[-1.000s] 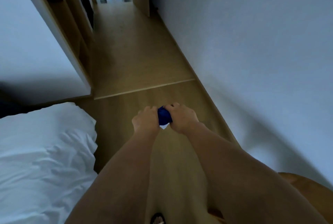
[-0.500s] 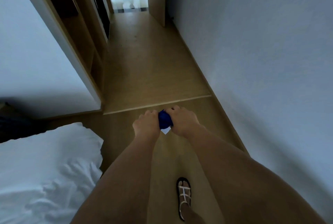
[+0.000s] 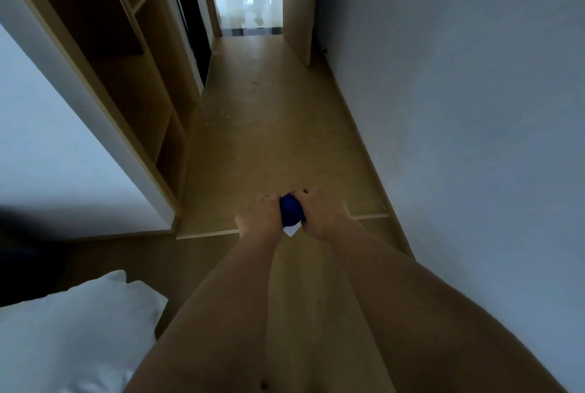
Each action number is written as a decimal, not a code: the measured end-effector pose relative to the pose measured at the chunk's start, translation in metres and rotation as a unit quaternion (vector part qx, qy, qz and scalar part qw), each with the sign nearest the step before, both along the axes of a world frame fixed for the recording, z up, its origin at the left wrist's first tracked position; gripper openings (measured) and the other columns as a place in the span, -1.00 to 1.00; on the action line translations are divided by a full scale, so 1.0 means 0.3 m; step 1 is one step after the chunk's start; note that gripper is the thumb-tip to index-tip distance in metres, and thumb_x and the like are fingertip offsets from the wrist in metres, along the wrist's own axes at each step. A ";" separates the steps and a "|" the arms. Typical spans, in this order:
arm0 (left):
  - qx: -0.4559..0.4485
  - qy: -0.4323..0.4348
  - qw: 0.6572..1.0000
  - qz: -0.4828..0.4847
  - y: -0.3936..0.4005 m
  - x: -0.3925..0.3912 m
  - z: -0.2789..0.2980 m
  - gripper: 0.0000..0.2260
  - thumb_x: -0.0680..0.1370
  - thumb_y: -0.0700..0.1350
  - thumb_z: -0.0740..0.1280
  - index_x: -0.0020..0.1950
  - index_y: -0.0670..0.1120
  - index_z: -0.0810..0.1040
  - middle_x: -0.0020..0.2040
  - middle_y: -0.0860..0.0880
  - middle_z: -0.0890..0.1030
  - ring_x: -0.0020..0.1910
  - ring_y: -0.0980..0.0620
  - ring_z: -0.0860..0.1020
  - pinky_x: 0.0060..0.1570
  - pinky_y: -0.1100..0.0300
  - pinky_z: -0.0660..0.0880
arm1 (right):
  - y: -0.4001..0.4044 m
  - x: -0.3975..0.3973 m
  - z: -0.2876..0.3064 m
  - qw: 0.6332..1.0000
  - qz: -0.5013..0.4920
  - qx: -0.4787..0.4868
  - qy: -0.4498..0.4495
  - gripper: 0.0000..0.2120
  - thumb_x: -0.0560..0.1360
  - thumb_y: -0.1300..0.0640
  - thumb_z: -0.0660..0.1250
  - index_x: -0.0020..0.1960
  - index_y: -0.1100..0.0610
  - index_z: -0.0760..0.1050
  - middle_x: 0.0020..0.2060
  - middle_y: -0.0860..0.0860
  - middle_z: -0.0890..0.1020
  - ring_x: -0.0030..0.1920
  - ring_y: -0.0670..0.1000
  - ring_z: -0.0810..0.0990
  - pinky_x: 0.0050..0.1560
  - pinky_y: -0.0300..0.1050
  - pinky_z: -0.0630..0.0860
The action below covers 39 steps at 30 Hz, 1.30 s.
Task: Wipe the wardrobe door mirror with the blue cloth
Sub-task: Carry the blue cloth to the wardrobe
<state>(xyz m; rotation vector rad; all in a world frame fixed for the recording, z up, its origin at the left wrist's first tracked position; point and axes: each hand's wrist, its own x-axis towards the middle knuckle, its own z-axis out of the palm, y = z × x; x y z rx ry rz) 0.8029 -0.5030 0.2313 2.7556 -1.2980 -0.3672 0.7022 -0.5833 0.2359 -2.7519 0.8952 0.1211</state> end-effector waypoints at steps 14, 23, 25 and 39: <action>-0.007 -0.007 1.000 0.024 -0.619 0.678 -0.031 -0.71 0.47 -0.22 0.32 0.16 0.01 0.43 0.04 0.01 0.48 -0.17 0.04 0.41 -0.35 0.17 0.31 | -0.631 0.691 -0.022 1.000 0.026 0.008 0.010 -0.53 0.49 0.22 0.27 0.38 0.04 0.31 0.19 0.06 0.48 0.11 0.08 0.51 0.02 0.02 0.55; -0.001 0.004 1.000 0.028 -0.958 1.062 -0.022 -0.67 0.45 -0.22 0.34 0.18 0.01 0.42 0.10 -0.01 0.47 0.01 -0.01 0.48 -0.27 0.12 0.36 | -0.979 1.080 -0.004 0.999 0.033 -0.006 0.022 -0.55 0.49 0.22 0.26 0.37 0.04 0.31 0.18 0.02 0.49 0.09 0.06 0.53 -0.08 -0.07 0.47; 0.004 -0.004 0.999 0.037 -1.033 1.138 -0.029 -0.67 0.46 -0.23 0.33 0.18 0.01 0.43 0.10 -0.01 0.47 0.03 -0.02 0.47 -0.26 0.13 0.36 | -1.058 1.161 -0.014 0.999 0.039 -0.012 0.022 -0.55 0.50 0.21 0.25 0.37 0.04 0.31 0.18 0.01 0.49 0.08 0.06 0.54 -0.15 -0.10 0.40; -0.006 0.016 0.989 0.150 -1.723 1.612 -0.018 -0.70 0.49 -0.24 0.28 0.17 0.03 0.41 0.13 0.00 0.44 0.13 -0.03 0.44 -0.19 0.09 0.36 | -1.800 1.700 -0.006 0.992 0.129 0.001 -0.004 -0.58 0.49 0.22 0.23 0.34 0.03 0.36 0.15 0.04 0.49 0.12 0.11 0.51 -0.13 -0.11 0.37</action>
